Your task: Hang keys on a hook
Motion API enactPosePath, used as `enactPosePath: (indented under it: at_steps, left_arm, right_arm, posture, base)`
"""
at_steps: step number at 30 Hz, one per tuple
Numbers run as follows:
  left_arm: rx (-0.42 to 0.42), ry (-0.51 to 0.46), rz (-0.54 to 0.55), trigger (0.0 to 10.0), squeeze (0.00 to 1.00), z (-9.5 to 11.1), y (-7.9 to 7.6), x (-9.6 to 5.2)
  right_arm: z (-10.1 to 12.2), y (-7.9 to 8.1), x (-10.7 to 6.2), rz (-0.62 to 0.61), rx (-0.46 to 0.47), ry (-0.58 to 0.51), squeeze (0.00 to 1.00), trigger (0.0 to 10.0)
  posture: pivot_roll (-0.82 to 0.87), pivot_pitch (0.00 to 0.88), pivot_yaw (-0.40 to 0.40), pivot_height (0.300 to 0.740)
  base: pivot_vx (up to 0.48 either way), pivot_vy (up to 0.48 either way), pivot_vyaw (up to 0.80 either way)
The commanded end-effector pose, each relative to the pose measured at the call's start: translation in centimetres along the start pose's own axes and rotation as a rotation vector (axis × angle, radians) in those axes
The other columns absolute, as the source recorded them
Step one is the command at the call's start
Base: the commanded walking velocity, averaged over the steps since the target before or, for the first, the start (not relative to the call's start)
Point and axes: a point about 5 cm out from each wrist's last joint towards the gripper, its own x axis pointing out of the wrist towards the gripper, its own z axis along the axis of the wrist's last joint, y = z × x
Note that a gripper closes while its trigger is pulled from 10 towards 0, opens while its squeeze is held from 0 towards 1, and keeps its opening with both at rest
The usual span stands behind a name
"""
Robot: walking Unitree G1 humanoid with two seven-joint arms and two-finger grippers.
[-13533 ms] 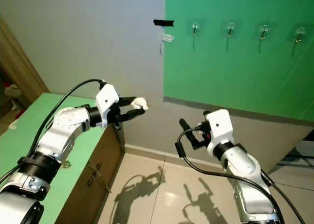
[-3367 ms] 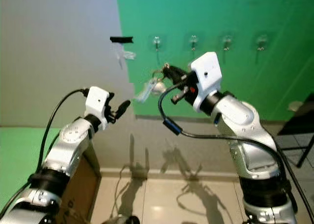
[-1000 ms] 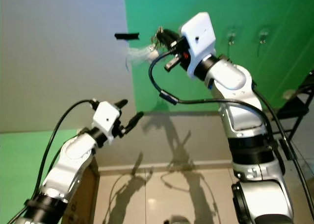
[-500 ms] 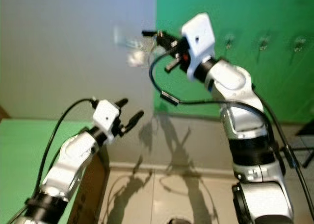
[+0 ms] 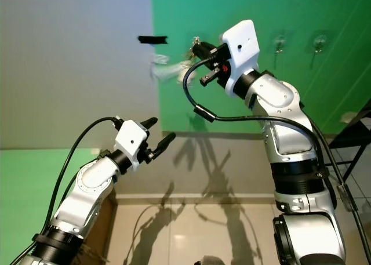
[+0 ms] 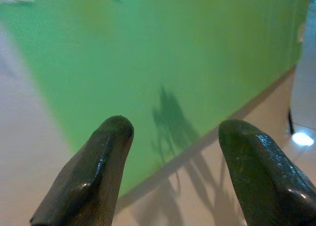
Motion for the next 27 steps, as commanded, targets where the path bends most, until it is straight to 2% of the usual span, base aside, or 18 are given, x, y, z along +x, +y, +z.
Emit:
enactPosePath:
  at_steps: [1, 4, 6, 12, 16, 24, 27]
  left_arm:
    - [0.006, -0.009, -0.007, 10.0, 0.0, 0.4, 0.0, 0.2]
    - [-0.005, -0.01, 0.002, 10.0, 0.0, 0.3, 0.1, 0.2]
    - [-0.03, -0.017, 0.029, 10.0, 0.0, 0.3, 0.4, 0.2]
    - [-0.023, -0.023, 0.042, 10.0, 0.0, 0.5, 0.7, 0.2]
    - [-0.023, -0.023, 0.043, 10.0, 0.0, 0.4, 0.6, 0.2]
    - [-0.018, -0.025, 0.033, 10.0, 0.0, 0.4, 0.6, 0.2]
    - [-0.016, -0.025, 0.03, 10.0, 0.0, 0.4, 0.7, 0.1]
  right_arm:
    - [0.6, -0.1, 0.2, 0.004, -0.01, -0.023, 0.0, 0.0]
    - [0.6, -0.1, 0.2, 0.005, -0.01, -0.023, 0.0, 0.0]
    - [0.5, -0.1, 0.2, 0.006, -0.01, -0.023, 0.0, 0.0]
    - [0.6, 0.2, 0.3, 0.021, -0.006, -0.028, 0.0, 0.0]
    - [1.1, 0.9, 0.2, 0.092, 0.011, -0.034, 0.0, 0.0]
    - [0.4, -0.2, 0.4, 0.025, 0.003, -0.022, 0.0, 0.0]
    - [-0.1, -0.6, 0.4, -0.006, -0.027, -0.009, 0.0, 0.0]
  posture:
    - [-0.12, 0.0, 0.045, 0.74]
    - [-0.12, 0.0, 0.043, 0.74]
    - [-0.12, 0.0, 0.043, 0.74]
    - [-0.12, 0.0, 0.039, 0.74]
    - [-0.11, 0.0, 0.037, 0.74]
    - [-0.11, 0.0, 0.038, 0.74]
    - [-0.11, 0.0, 0.039, 0.74]
  base:
    - [0.255, -0.405, 0.0]
    - [0.26, -0.4, 0.0]
    - [0.171, 0.0, 0.0]
    - [0.0, 0.0, 0.0]
    - [0.0, 0.0, 0.0]
    - [0.0, 0.0, 0.0]
    - [0.0, 0.0, 0.0]
